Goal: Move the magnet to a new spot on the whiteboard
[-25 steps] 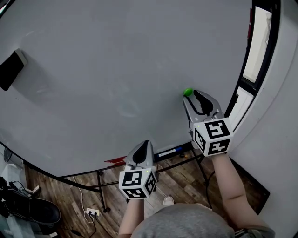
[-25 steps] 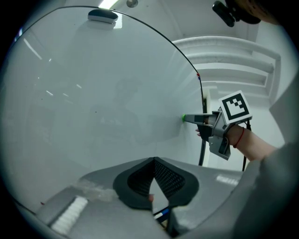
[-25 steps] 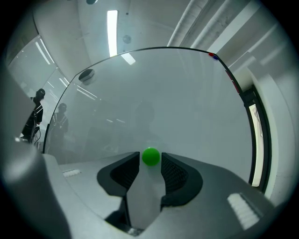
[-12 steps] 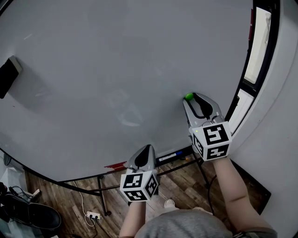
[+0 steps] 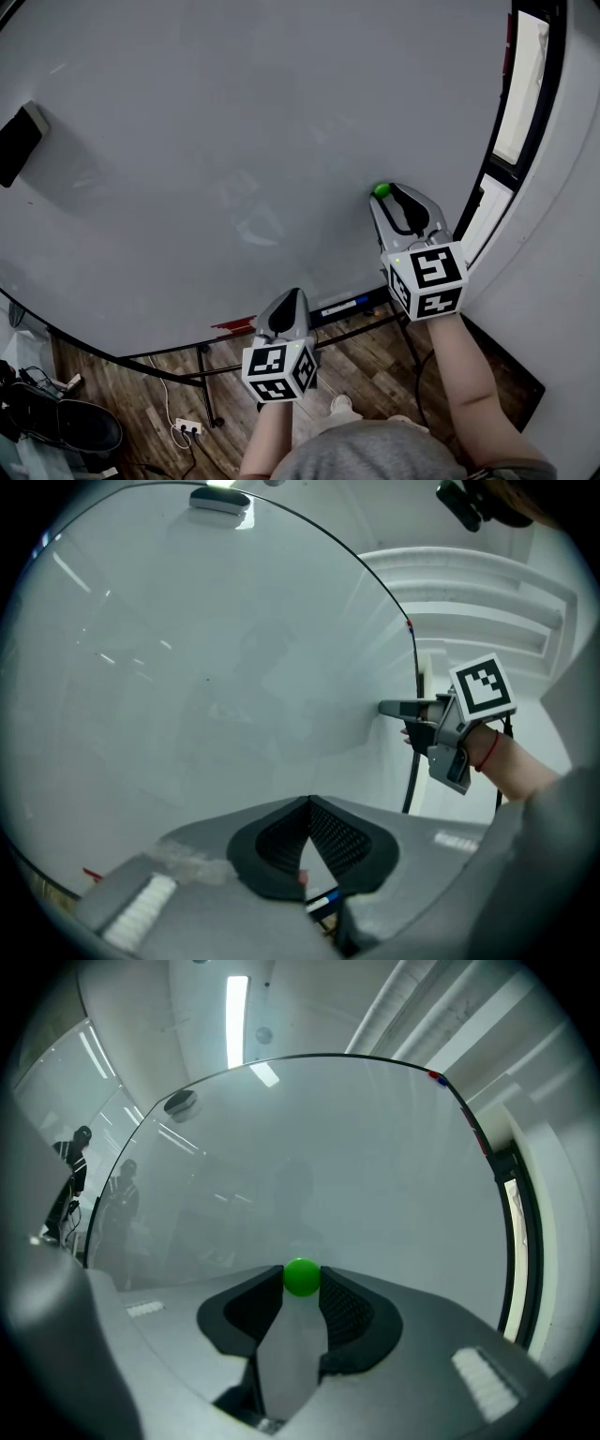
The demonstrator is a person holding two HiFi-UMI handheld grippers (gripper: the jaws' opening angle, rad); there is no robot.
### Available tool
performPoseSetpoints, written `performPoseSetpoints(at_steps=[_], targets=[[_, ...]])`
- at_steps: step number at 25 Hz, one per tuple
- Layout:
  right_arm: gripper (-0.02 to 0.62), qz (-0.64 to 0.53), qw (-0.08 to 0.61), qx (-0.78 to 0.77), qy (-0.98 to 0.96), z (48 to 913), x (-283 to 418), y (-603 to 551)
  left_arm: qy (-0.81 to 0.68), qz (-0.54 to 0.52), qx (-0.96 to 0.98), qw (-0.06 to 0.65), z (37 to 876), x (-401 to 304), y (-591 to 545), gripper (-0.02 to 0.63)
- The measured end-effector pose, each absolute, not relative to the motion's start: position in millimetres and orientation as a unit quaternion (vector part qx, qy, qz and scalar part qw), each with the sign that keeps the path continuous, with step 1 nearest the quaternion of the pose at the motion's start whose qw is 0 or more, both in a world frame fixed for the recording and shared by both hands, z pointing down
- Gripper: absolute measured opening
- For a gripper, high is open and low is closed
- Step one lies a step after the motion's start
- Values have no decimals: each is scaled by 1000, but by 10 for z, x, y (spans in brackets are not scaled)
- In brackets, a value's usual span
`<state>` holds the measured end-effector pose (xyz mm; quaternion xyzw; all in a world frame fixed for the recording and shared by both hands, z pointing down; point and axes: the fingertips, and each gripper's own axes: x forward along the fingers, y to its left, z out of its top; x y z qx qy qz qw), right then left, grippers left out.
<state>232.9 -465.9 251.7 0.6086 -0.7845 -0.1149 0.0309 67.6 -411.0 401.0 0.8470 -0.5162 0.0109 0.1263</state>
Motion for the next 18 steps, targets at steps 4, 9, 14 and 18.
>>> performPoseSetpoints(at_steps=[4, 9, 14, 18], targets=[[123, -113, 37, 605, -787, 2575, 2301, -4505, -523, 4, 843, 125, 3962, 635, -4016, 5], [123, -105, 33, 605, -789, 2606, 2297, -4176, -525, -1, 842, 120, 3902, 605, -3763, 5], [123, -99, 28, 606, -789, 2635, 2307, -3755, -522, -1, 845, 117, 3889, 633, -3428, 5], [123, -94, 26, 604, -791, 2663, 2326, -3421, -521, -4, 846, 115, 3862, 681, -3151, 5]])
